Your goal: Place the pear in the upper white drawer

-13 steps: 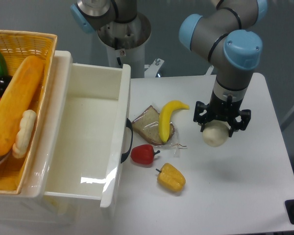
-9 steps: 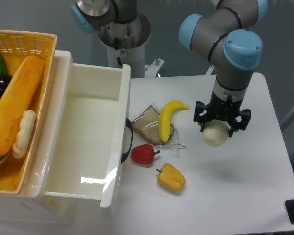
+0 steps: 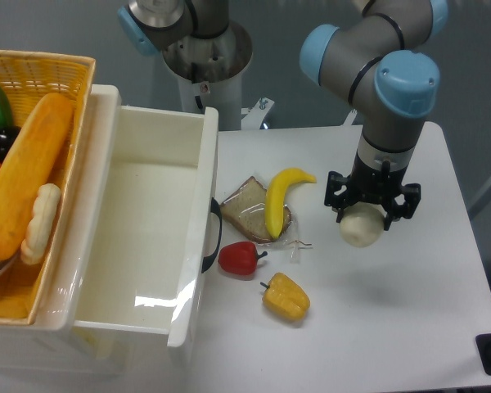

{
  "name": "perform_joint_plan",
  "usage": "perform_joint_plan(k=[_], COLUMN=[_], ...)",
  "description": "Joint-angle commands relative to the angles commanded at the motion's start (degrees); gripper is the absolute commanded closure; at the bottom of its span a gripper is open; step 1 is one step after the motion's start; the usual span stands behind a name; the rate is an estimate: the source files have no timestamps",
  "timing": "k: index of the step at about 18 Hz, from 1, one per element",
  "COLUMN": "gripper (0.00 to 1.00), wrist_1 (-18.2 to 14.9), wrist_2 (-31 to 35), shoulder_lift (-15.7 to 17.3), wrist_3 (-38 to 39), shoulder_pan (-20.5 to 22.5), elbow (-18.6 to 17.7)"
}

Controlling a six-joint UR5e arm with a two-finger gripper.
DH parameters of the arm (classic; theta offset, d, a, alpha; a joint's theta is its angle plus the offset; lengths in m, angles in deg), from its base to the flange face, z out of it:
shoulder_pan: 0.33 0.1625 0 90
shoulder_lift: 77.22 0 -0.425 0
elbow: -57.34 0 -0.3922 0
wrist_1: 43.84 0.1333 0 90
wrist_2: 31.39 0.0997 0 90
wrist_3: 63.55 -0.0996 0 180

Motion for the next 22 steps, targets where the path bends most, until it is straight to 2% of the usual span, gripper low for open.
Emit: perform_joint_plan(k=[2,6,12,15,18,22], gripper=[0.48,0.48,0.48,0.48,0.48,0.48], wrist_1=[-0.1,-2.4,-2.8,-3.3,-4.0,-4.3], wrist_2=[0.0,0.0,-0.6,-3.3,-5.9,-8.3], shoulder_lift=[0.6,2.1,8.3,10.8,14.0,15.8], wrist_3=[3.2,9.7,19.2,25.8,30.1,33.9], shoulder_pan=[0.0,0.1,0.6,0.4,-0.3,-3.2], elbow=[0.1,0.2,-0.4,-0.2,-0.4,-1.1])
